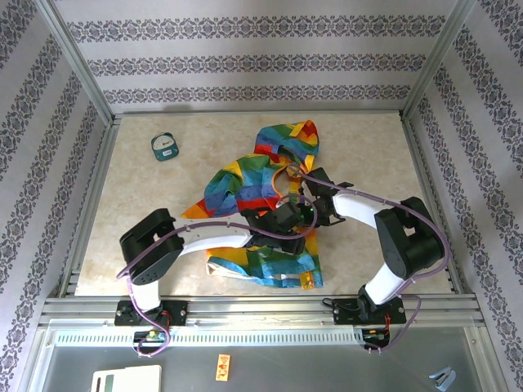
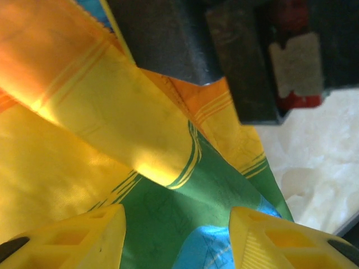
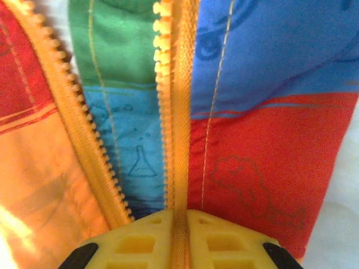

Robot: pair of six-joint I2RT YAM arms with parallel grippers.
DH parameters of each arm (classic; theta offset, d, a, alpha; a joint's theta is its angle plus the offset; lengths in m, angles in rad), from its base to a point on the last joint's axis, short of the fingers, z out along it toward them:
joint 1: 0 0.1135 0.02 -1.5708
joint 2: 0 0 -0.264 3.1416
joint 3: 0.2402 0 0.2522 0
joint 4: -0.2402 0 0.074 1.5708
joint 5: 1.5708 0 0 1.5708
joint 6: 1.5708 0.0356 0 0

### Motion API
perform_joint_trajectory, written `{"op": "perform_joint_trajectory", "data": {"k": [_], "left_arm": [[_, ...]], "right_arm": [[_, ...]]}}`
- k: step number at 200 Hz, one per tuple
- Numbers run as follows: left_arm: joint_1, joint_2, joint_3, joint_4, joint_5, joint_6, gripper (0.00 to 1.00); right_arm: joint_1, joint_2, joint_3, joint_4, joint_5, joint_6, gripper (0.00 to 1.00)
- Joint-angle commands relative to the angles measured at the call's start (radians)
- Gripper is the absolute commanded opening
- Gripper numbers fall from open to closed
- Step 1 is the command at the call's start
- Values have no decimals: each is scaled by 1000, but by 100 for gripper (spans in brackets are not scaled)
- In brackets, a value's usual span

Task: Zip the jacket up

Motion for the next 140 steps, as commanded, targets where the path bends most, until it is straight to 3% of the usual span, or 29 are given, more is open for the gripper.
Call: {"op": "perform_joint_trajectory", "data": {"k": [1, 35, 60, 82, 140], "left_arm": [[-11, 57, 44, 11, 24, 39, 51], [-10, 110, 75, 3, 29, 51, 48], [-4, 60, 37, 13, -5, 49, 14], [14, -20, -19, 23, -17, 43, 0], [124, -322, -283, 21, -5, 13, 0]], "right_arm": [[-25, 23, -18, 47, -31, 7, 13], [-42, 30, -33, 59, -31, 1, 12], [-56, 45, -39, 65, -27, -7, 12], [-66, 75, -31, 64, -29, -17, 12], [-86, 88, 5, 32, -7, -57, 13]]}}
